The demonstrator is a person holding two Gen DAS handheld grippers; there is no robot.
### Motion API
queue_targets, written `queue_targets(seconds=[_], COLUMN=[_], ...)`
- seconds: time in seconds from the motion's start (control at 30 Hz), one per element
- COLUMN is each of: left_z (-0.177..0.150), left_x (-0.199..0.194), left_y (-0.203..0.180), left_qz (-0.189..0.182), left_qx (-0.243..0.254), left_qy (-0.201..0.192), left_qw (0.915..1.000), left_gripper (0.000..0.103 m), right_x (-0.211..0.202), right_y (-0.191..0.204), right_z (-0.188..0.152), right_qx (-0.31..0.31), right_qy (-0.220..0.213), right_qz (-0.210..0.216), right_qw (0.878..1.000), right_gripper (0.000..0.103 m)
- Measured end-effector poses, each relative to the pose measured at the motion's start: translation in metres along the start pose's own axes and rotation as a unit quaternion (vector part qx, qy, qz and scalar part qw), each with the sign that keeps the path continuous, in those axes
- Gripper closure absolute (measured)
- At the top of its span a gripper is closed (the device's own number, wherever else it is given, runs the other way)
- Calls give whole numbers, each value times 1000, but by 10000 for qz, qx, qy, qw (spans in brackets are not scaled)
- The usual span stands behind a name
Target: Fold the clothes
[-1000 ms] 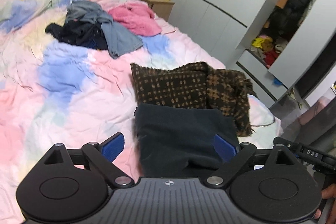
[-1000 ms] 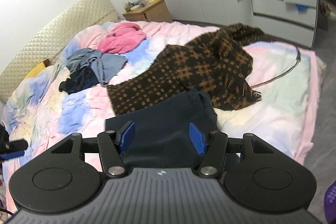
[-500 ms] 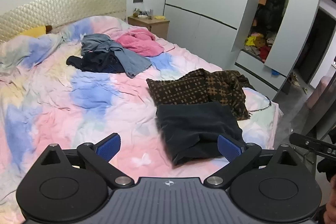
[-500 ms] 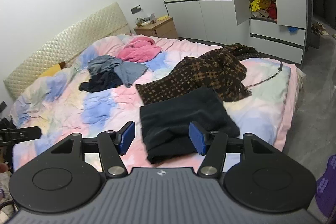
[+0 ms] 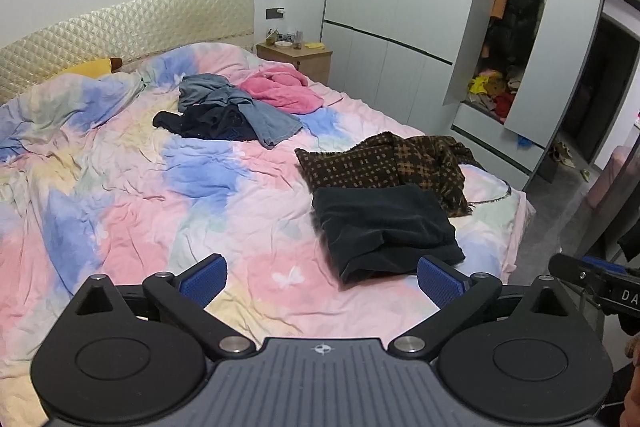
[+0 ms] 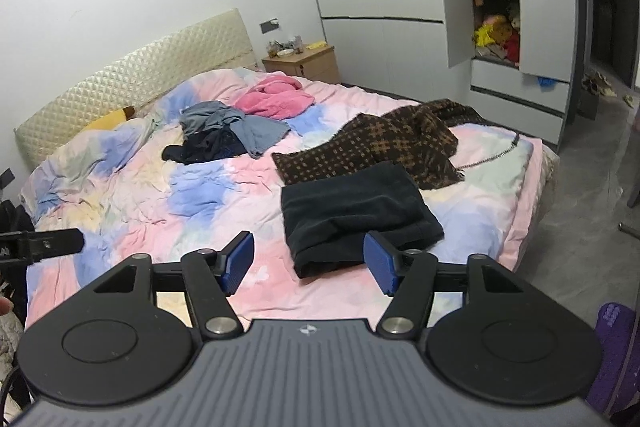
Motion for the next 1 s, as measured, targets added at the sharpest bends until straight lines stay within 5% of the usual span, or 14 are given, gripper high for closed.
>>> queue_targets(seconds=[0.17, 0.4, 0.63, 1.0], left_z=[-10, -16, -15, -8], left_x=[-13, -27, -27, -15], left_y=[-2, -6, -6, -6], left_qz=[80, 186, 193, 234], left_qx=[54, 131, 78, 175], left_qy=[41, 32, 33, 119], left_qw=[9999, 9997, 9998, 9995], left_gripper=[0, 0, 0, 0], right_x=[-16, -27, -26, -9], right_y=[18, 25, 24, 23], right_z=[-2, 1, 6, -4], right_qx=[-137, -145, -281, -276], right_qy=[-116, -350, -494, -149], right_qz=[87, -7, -169, -229], right_qw=[9998, 9993, 9982, 9992], right_gripper=[33, 1, 0, 0])
Point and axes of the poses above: each gripper's, at about its wrist camera, not at the fingertips, and x roughly the way its jaws point, y to its left, z to its top, the point moved 10 cm from there along x, roughly the way its jaws point, and after that the axes turned 13 degrees about -z, right-handed, at the moved point
